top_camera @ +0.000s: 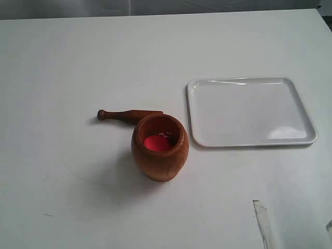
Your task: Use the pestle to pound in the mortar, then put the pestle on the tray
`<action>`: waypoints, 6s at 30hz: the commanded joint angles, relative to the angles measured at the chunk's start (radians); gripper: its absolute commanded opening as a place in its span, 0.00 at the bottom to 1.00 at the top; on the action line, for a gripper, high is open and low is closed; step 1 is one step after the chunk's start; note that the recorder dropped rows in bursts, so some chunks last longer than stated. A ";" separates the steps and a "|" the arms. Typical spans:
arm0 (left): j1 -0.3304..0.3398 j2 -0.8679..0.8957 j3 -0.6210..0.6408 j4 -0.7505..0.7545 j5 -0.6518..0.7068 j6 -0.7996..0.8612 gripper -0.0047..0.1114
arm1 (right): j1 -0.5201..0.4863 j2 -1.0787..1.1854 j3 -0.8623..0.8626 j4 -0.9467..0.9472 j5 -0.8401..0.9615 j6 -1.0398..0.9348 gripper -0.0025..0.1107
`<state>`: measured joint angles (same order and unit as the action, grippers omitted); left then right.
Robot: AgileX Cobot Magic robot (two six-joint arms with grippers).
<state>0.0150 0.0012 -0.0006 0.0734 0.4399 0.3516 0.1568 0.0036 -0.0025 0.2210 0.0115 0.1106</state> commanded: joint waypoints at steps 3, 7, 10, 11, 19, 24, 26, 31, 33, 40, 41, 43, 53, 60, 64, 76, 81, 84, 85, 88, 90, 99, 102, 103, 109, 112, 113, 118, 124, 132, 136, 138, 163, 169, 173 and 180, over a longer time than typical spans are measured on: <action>-0.008 -0.001 0.001 -0.007 -0.003 -0.008 0.04 | -0.006 -0.004 0.002 0.010 -0.073 0.003 0.02; -0.008 -0.001 0.001 -0.007 -0.003 -0.008 0.04 | -0.006 -0.004 0.002 0.003 -0.262 0.003 0.02; -0.008 -0.001 0.001 -0.007 -0.003 -0.008 0.04 | -0.006 -0.004 -0.049 0.001 -0.272 0.003 0.02; -0.008 -0.001 0.001 -0.007 -0.003 -0.008 0.04 | -0.006 -0.004 -0.086 -0.007 -0.269 0.003 0.02; -0.008 -0.001 0.001 -0.007 -0.003 -0.008 0.04 | -0.006 0.070 -0.498 -0.257 -0.036 0.003 0.02; -0.008 -0.001 0.001 -0.007 -0.003 -0.008 0.04 | -0.006 0.237 -0.716 -0.290 0.187 -0.058 0.02; -0.008 -0.001 0.001 -0.007 -0.003 -0.008 0.04 | -0.006 0.307 -0.796 -0.259 0.276 -0.127 0.02; -0.008 -0.001 0.001 -0.007 -0.003 -0.008 0.04 | -0.006 0.505 -0.950 0.024 0.506 -0.449 0.02; -0.008 -0.001 0.001 -0.007 -0.003 -0.008 0.04 | -0.006 0.582 -0.996 0.164 0.597 -0.598 0.02; -0.008 -0.001 0.001 -0.007 -0.003 -0.008 0.04 | -0.006 0.855 -1.115 0.447 0.831 -0.778 0.02; -0.008 -0.001 0.001 -0.007 -0.003 -0.008 0.04 | -0.006 0.888 -1.117 0.461 0.838 -0.785 0.02; -0.008 -0.001 0.001 -0.007 -0.003 -0.008 0.04 | 0.006 0.937 -1.117 0.470 0.838 -0.803 0.02; -0.008 -0.001 0.001 -0.007 -0.003 -0.008 0.04 | 0.298 1.129 -1.117 0.346 0.606 -0.818 0.02; -0.008 -0.001 0.001 -0.007 -0.003 -0.008 0.04 | 0.566 1.351 -1.117 0.133 0.447 -0.818 0.02; -0.008 -0.001 0.001 -0.007 -0.003 -0.008 0.04 | 0.660 1.523 -1.174 0.060 0.473 -0.814 0.02; -0.008 -0.001 0.001 -0.007 -0.003 -0.008 0.04 | 0.825 2.021 -1.561 -0.003 0.620 -0.809 0.02; -0.008 -0.001 0.001 -0.007 -0.003 -0.008 0.04 | 0.832 2.126 -1.659 -0.005 0.673 -0.807 0.04; -0.008 -0.001 0.001 -0.007 -0.003 -0.008 0.04 | 0.832 2.155 -1.668 -0.020 0.680 -0.809 0.17; -0.008 -0.001 0.001 -0.007 -0.003 -0.008 0.04 | 0.832 2.165 -1.668 -0.035 0.682 -0.813 0.23; -0.008 -0.001 0.001 -0.007 -0.003 -0.008 0.04 | 0.832 2.180 -1.668 -0.076 0.682 -0.813 0.45; -0.008 -0.001 0.001 -0.007 -0.003 -0.008 0.04 | 0.832 2.193 -1.668 -0.094 0.677 -0.813 0.53; -0.008 -0.001 0.001 -0.007 -0.003 -0.008 0.04 | 0.832 2.243 -1.668 -0.141 0.632 -0.815 0.53; -0.008 -0.001 0.001 -0.007 -0.003 -0.008 0.04 | 0.832 2.269 -1.668 -0.141 0.592 -0.815 0.53; -0.008 -0.001 0.001 -0.007 -0.003 -0.008 0.04 | 0.832 2.271 -1.669 -0.141 0.587 -0.815 0.53; -0.008 -0.001 0.001 -0.007 -0.003 -0.008 0.04 | 0.832 2.316 -1.669 -0.141 0.598 -0.813 0.38; -0.008 -0.001 0.001 -0.007 -0.003 -0.008 0.04 | 0.832 2.319 -1.669 -0.141 0.608 -0.813 0.25; -0.008 -0.001 0.001 -0.007 -0.003 -0.008 0.04 | 0.832 2.319 -1.669 -0.141 0.624 -0.813 0.09; -0.008 -0.001 0.001 -0.007 -0.003 -0.008 0.04 | 0.832 2.305 -1.687 -0.251 0.657 -0.732 0.02; -0.008 -0.001 0.001 -0.007 -0.003 -0.008 0.04 | 0.832 2.169 -1.757 -0.368 0.585 -0.613 0.02; -0.008 -0.001 0.001 -0.007 -0.003 -0.008 0.04 | 0.830 1.936 -1.661 -0.646 0.500 -0.212 0.02; -0.008 -0.001 0.001 -0.007 -0.003 -0.008 0.04 | 0.830 1.806 -1.462 -0.784 0.302 0.018 0.02; -0.008 -0.001 0.001 -0.007 -0.003 -0.008 0.04 | 0.830 1.745 -1.375 -0.858 0.197 0.113 0.02; -0.008 -0.001 0.001 -0.007 -0.003 -0.008 0.04 | 0.830 1.363 -0.900 -0.819 -0.039 0.175 0.02; -0.008 -0.001 0.001 -0.007 -0.003 -0.008 0.04 | 0.828 1.363 -0.903 -0.781 -0.308 0.152 0.02; -0.008 -0.001 0.001 -0.007 -0.003 -0.008 0.04 | 0.830 1.363 -0.903 -0.354 -0.528 -0.149 0.02; -0.008 -0.001 0.001 -0.007 -0.003 -0.008 0.04 | 0.830 1.363 -0.903 0.611 -0.587 -1.030 0.02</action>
<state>0.0150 0.0012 -0.0006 0.0734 0.4399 0.3516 0.9890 1.3726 -0.9080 0.4484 -0.5442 -0.5934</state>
